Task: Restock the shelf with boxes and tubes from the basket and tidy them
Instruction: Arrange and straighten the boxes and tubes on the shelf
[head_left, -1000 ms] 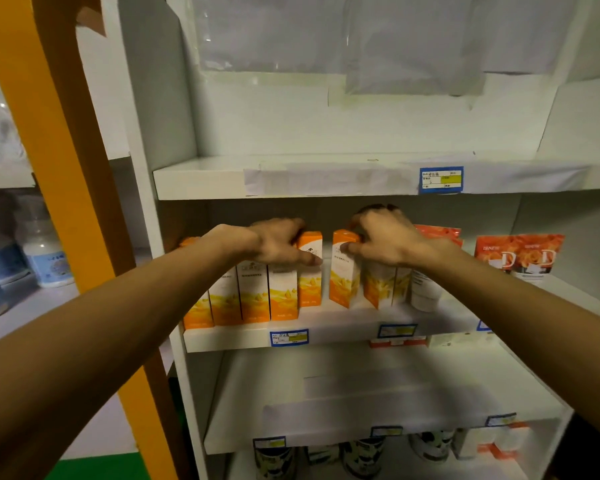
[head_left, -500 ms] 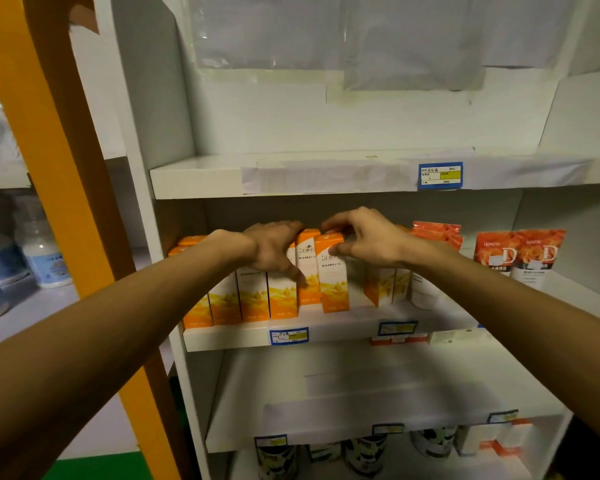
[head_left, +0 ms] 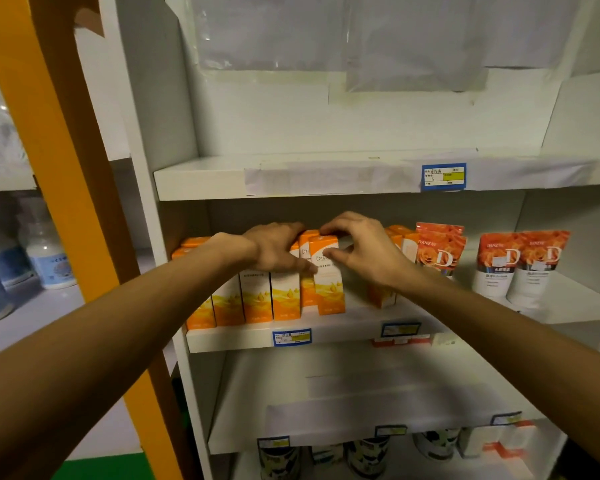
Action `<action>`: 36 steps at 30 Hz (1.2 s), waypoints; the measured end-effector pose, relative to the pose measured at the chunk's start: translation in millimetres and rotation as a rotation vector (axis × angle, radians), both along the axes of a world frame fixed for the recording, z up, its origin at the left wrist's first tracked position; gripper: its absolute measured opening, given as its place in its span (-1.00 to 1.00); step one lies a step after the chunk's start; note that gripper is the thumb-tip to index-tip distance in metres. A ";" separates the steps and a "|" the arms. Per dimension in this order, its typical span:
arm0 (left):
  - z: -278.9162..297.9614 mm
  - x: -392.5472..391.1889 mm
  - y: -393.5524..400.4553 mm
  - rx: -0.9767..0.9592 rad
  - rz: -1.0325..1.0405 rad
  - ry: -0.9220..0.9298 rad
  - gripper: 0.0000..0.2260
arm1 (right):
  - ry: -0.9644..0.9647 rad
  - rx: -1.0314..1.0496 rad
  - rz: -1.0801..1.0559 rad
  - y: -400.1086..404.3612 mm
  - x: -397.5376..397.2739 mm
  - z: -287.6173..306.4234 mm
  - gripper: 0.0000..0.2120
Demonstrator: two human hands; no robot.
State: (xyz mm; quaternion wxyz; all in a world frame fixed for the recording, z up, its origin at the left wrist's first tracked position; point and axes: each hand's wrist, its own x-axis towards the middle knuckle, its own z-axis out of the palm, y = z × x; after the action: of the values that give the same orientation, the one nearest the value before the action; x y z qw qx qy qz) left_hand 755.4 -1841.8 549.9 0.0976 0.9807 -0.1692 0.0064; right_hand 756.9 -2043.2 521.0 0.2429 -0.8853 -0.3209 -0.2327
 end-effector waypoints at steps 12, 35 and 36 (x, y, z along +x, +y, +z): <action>-2.2 0.7 -1.7 0.153 -0.008 -0.075 -0.36 | 0.501 0.407 -0.045 8.0 -13.3 -45.3 -0.56; 12.6 1.0 -15.1 0.227 -0.026 -0.123 -0.34 | -0.151 -0.276 -0.420 -38.8 -7.9 15.5 -0.50; 12.9 1.1 -17.9 0.234 -0.032 -0.130 -0.35 | -0.107 -0.322 -0.475 -44.3 -5.0 19.0 -0.47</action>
State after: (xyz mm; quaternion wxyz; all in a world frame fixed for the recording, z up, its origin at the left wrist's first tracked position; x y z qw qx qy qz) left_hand 756.5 -1859.7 562.7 -0.0284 0.9801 -0.1905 0.0487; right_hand 752.0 -2087.5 540.0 0.0205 -0.9494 -0.1498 -0.2754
